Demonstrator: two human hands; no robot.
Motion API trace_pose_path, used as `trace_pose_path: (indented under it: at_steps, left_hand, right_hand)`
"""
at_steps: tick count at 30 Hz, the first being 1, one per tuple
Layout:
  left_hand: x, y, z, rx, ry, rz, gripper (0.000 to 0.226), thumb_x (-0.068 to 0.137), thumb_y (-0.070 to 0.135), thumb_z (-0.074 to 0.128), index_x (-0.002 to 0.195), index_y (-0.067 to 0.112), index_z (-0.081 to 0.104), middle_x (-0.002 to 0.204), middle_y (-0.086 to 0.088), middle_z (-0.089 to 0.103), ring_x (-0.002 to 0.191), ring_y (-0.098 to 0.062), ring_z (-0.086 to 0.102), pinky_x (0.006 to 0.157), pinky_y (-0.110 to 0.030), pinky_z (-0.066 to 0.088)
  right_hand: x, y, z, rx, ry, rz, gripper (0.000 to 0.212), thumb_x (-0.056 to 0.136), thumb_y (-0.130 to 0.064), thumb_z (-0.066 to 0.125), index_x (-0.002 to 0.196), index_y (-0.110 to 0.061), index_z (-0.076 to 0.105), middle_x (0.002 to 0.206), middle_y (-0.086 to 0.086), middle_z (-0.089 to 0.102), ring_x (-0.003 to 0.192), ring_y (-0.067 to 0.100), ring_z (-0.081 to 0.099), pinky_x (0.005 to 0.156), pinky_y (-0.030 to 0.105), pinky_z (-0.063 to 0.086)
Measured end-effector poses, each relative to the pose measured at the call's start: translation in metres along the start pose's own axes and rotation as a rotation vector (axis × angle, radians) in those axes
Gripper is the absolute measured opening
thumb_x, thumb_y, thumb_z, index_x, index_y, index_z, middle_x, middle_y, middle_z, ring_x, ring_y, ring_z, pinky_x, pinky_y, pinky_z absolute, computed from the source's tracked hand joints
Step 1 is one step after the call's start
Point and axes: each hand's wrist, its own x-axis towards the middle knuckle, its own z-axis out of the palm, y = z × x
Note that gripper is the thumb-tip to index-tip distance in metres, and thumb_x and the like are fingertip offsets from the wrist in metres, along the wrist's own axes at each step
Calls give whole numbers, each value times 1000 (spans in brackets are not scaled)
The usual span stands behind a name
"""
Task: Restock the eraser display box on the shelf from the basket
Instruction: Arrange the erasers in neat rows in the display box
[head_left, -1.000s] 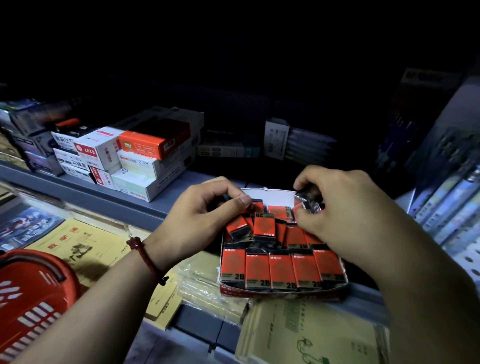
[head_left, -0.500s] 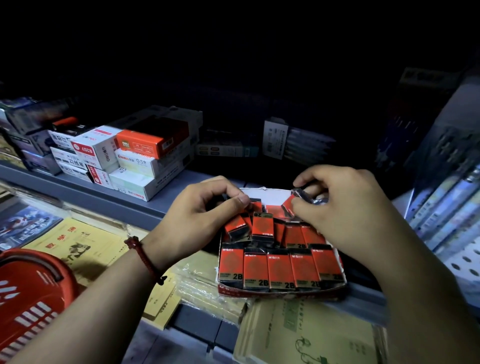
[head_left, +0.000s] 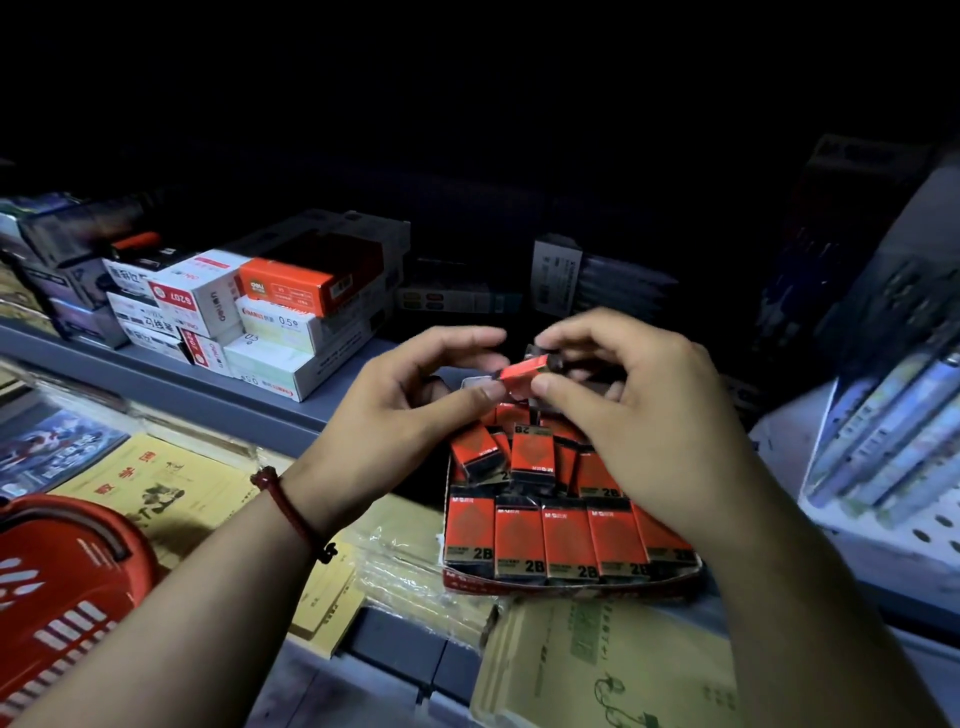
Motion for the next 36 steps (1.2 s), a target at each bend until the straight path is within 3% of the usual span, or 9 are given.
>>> trace_pose_path:
  at_steps: [6, 9, 12, 15, 19, 22, 27, 31, 36]
  left_hand:
    - [0, -2, 0, -19, 24, -17, 26, 79, 24, 78, 105, 18, 77, 64, -24, 54, 65, -29, 43, 63, -37, 37]
    - [1, -6, 0, -49, 54, -16, 24, 78, 18, 80, 102, 15, 75, 74, 2, 68, 66, -29, 46, 65, -34, 41]
    - [2, -10, -1, -71, 105, 20, 23, 85, 7, 78, 106, 13, 72, 88, -3, 70, 71, -33, 48, 68, -37, 46]
    - [2, -10, -1, -48, 164, 31, 30, 89, -2, 71, 114, 13, 69, 87, -1, 66, 69, -28, 46, 63, -24, 48]
    - [2, -8, 1, 34, 160, 27, 30, 91, 4, 69, 119, 17, 69, 91, 4, 64, 74, -30, 54, 71, -36, 49]
    - [4, -7, 3, 103, 189, -7, 28, 94, 8, 68, 118, 22, 70, 98, 2, 67, 75, -33, 61, 71, -37, 51]
    - [5, -7, 3, 200, 193, -90, 40, 82, 36, 68, 121, 28, 72, 116, 0, 72, 97, -34, 71, 94, -52, 56]
    - [5, -5, 3, 221, 153, -118, 20, 91, 27, 73, 110, 25, 78, 118, 6, 70, 107, -12, 69, 104, -41, 51]
    - [5, -4, 2, 224, 122, -163, 21, 96, 24, 69, 115, 24, 77, 119, 11, 72, 110, -7, 68, 107, -43, 49]
  right_hand:
    - [1, 2, 0, 157, -159, 44, 30, 89, -7, 76, 103, -33, 75, 90, -8, 73, 84, 5, 72, 82, 33, 62]
    - [6, 8, -14, 132, -68, 54, 27, 91, -5, 72, 101, -30, 77, 94, -13, 76, 86, 0, 72, 83, 23, 59]
    - [8, 18, -33, 11, -42, 107, 22, 94, -9, 70, 95, -29, 77, 90, -9, 76, 76, 4, 66, 60, 4, 46]
    - [5, 27, -44, -168, -188, 131, 17, 93, -17, 72, 90, -33, 76, 78, -19, 72, 69, -2, 61, 61, 5, 43]
    - [3, 25, -44, -229, -246, 149, 2, 88, -37, 75, 87, -35, 76, 81, -24, 70, 77, -6, 61, 61, 9, 43]
    - [2, 24, -41, -273, -289, 158, 16, 82, -48, 79, 93, -37, 76, 89, -22, 71, 78, -5, 62, 65, 17, 44]
    - [4, 27, -39, -214, -199, 141, 7, 91, -33, 74, 85, -33, 77, 79, -18, 72, 76, -4, 64, 65, 18, 47]
    - [7, 28, -39, -101, -107, 170, 15, 96, -24, 68, 87, -32, 77, 82, -14, 74, 79, -1, 66, 67, 11, 47]
    - [5, 25, -36, 13, -117, 191, 19, 96, -21, 67, 82, -30, 77, 83, -14, 75, 79, 11, 68, 68, 16, 50]
